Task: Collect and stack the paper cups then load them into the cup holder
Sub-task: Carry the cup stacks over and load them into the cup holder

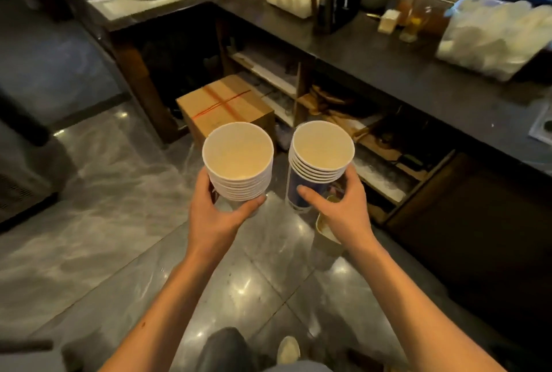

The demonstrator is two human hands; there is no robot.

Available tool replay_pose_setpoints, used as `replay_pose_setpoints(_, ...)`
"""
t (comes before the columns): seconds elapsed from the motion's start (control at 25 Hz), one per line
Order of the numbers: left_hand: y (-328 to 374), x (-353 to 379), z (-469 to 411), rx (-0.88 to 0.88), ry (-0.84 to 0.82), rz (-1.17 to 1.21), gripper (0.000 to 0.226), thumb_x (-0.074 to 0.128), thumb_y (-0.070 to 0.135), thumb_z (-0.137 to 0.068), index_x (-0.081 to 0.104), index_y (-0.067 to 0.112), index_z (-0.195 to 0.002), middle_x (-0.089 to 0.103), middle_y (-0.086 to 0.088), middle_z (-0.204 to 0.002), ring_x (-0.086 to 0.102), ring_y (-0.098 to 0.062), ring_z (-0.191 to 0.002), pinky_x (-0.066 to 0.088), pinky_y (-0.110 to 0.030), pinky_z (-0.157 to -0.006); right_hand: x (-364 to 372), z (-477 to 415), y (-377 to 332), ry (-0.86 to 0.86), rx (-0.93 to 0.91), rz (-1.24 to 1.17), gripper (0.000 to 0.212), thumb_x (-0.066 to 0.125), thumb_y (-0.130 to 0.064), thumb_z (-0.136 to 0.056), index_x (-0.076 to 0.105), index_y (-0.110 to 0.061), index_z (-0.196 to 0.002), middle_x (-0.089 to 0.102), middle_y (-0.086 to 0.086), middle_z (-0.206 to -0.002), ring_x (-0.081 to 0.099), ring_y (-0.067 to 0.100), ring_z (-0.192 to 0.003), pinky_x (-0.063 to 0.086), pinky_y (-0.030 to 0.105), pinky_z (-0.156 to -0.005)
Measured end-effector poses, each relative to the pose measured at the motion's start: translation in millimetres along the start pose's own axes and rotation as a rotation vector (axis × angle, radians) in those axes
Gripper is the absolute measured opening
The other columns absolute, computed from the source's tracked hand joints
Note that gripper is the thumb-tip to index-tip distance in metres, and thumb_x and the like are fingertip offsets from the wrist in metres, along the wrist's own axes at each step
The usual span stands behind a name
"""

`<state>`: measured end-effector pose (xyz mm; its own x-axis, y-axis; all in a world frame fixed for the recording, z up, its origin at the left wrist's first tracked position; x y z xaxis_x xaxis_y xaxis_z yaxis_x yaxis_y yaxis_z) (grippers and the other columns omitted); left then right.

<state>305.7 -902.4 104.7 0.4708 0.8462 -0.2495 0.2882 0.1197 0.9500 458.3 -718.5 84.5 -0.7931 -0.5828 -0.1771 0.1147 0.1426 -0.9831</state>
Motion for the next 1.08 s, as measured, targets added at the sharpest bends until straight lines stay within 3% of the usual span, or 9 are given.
replay_pose_setpoints(0.08,-5,28,-55,0.025,-0.065,0.012,0.096,0.089,0.039,-0.056,0.042,0.025,-0.139,0.055,0.02,-0.127,0.052,0.004,-0.122,0.044,-0.013,-0.099,-6,-43,5,0.063,0.038,0.021,0.087,0.087,-0.027,-0.068,0.04,-0.028,-0.141,0.051,-0.024,-0.129,0.052,-0.002,-0.115,0.046,0.021,-0.096)
replay_pose_setpoints(0.2,-13,67,-137,0.095,-0.178,0.028,0.093,0.088,0.033,-0.059,0.043,0.02,-0.14,0.054,0.025,-0.125,0.05,0.016,-0.116,0.044,-0.006,-0.094,-11,-105,11,0.18,0.062,0.033,0.078,0.087,-0.025,-0.069,0.039,-0.039,-0.129,0.045,-0.038,-0.115,0.051,-0.011,-0.103,0.044,0.007,-0.083)
replay_pose_setpoints(0.28,-18,92,-194,0.116,-0.243,0.045,0.092,0.089,0.029,-0.06,0.045,0.018,-0.139,0.057,0.017,-0.126,0.053,0.011,-0.115,0.045,-0.007,-0.095,-12,-145,10,0.27,0.072,0.059,0.082,0.086,-0.028,-0.07,0.036,-0.039,-0.133,0.039,-0.04,-0.112,0.049,-0.011,-0.1,0.042,0.003,-0.078)
replay_pose_setpoints(0.4,-16,115,-273,0.115,-0.329,0.062,0.093,0.09,0.024,-0.063,0.042,0.023,-0.143,0.054,0.013,-0.134,0.049,-0.004,-0.127,0.044,-0.02,-0.105,-7,-202,5,0.367,0.101,0.098,0.088,0.084,-0.032,-0.07,0.034,-0.034,-0.142,0.045,-0.029,-0.124,0.046,0.003,-0.122,0.043,0.026,-0.101)
replay_pose_setpoints(0.48,-20,131,-329,0.123,-0.388,0.078,0.093,0.089,0.023,-0.066,0.039,0.025,-0.144,0.052,0.017,-0.132,0.047,-0.006,-0.129,0.043,-0.028,-0.107,-1,-243,2,0.425,0.11,0.127,0.089,0.084,-0.033,-0.07,0.033,-0.032,-0.143,0.046,-0.017,-0.139,0.045,0.01,-0.129,0.042,0.035,-0.105)
replay_pose_setpoints(0.6,-30,164,-397,0.108,-0.475,0.086,0.087,0.088,0.026,-0.066,0.04,0.032,-0.139,0.051,0.026,-0.125,0.048,-0.007,-0.129,0.045,-0.037,-0.107,5,-298,6,0.498,0.158,0.097,0.088,0.084,-0.03,-0.071,0.034,-0.031,-0.143,0.046,-0.014,-0.142,0.044,0.006,-0.126,0.042,0.031,-0.103)
replay_pose_setpoints(0.84,-47,258,-497,0.11,-0.586,0.08,0.09,0.089,0.028,-0.065,0.041,0.025,-0.141,0.055,0.009,-0.136,0.05,-0.012,-0.13,0.048,-0.044,-0.106,-16,-405,30,0.574,0.152,0.076,0.083,0.084,-0.027,-0.071,0.038,-0.032,-0.139,0.051,-0.015,-0.136,0.049,0.008,-0.128,0.046,0.028,-0.101)
replay_pose_setpoints(1.08,-48,364,-586,0.095,-0.6,0.11,0.091,0.09,0.026,-0.065,0.038,0.03,-0.139,0.052,0.022,-0.129,0.049,-0.002,-0.128,0.044,-0.027,-0.107,-72,-524,52,0.584,0.155,0.023,0.084,0.085,-0.024,-0.07,0.039,-0.031,-0.139,0.051,-0.02,-0.129,0.048,0.001,-0.119,0.044,0.015,-0.09)
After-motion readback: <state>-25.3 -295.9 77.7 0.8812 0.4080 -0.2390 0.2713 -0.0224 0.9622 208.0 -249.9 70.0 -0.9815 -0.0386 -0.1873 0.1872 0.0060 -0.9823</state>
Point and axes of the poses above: each hand's wrist, its own z-axis away from the middle knuckle, its own x-axis out of the palm, y = z × x, the point moved 8 cm from there along -z, towards the middle knuckle
